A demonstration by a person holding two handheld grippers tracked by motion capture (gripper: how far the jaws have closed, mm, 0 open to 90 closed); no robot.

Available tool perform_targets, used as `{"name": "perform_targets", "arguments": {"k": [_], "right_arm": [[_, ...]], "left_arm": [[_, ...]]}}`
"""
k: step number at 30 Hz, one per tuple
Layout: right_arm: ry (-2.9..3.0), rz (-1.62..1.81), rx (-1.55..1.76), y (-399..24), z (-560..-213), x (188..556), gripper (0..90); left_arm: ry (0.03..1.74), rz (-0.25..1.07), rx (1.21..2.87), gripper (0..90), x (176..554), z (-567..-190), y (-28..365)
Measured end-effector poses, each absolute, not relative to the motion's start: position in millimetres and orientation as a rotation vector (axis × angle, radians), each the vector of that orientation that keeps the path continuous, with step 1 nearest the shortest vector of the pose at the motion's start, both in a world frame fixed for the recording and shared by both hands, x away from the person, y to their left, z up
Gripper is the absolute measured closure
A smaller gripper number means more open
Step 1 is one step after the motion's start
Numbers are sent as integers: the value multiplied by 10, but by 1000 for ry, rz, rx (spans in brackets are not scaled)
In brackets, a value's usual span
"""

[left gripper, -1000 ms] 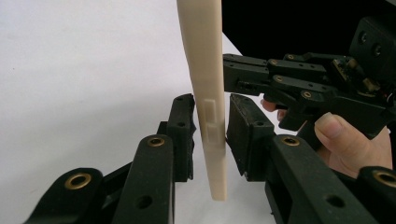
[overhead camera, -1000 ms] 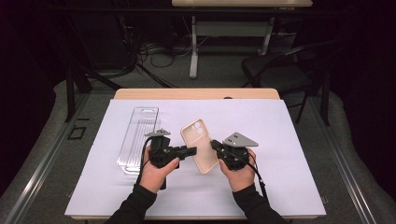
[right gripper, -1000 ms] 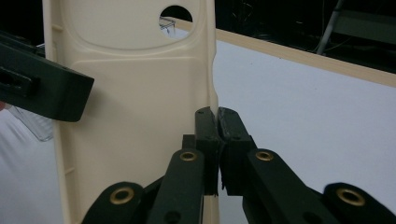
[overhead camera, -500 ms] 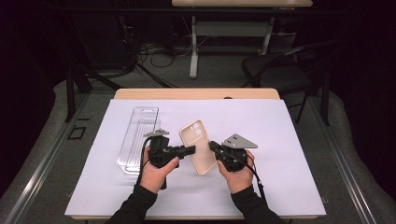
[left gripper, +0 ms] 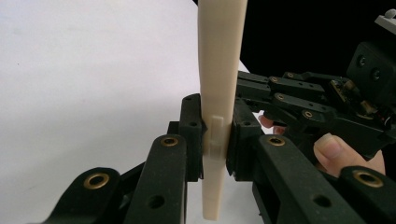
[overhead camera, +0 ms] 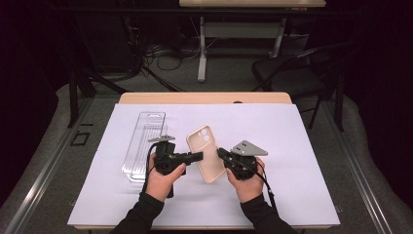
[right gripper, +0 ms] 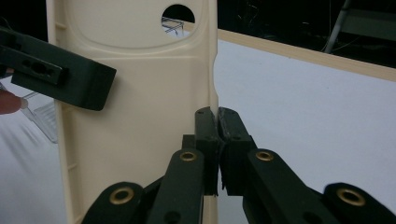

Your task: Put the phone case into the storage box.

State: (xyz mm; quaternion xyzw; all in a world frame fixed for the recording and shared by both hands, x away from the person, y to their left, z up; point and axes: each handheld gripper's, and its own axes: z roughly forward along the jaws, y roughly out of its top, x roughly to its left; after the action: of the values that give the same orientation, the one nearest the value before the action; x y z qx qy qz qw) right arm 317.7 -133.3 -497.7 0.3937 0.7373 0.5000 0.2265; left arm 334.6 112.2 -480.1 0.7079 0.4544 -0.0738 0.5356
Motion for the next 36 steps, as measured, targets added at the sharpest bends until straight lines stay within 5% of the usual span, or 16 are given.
{"name": "perform_targets", "arguments": {"k": [36], "right_arm": [[2049, 1389, 1085, -1318, -4989, 3178, 871]], "left_arm": [[1127, -235, 1649, 810, 3359, -4817, 1164]]}}
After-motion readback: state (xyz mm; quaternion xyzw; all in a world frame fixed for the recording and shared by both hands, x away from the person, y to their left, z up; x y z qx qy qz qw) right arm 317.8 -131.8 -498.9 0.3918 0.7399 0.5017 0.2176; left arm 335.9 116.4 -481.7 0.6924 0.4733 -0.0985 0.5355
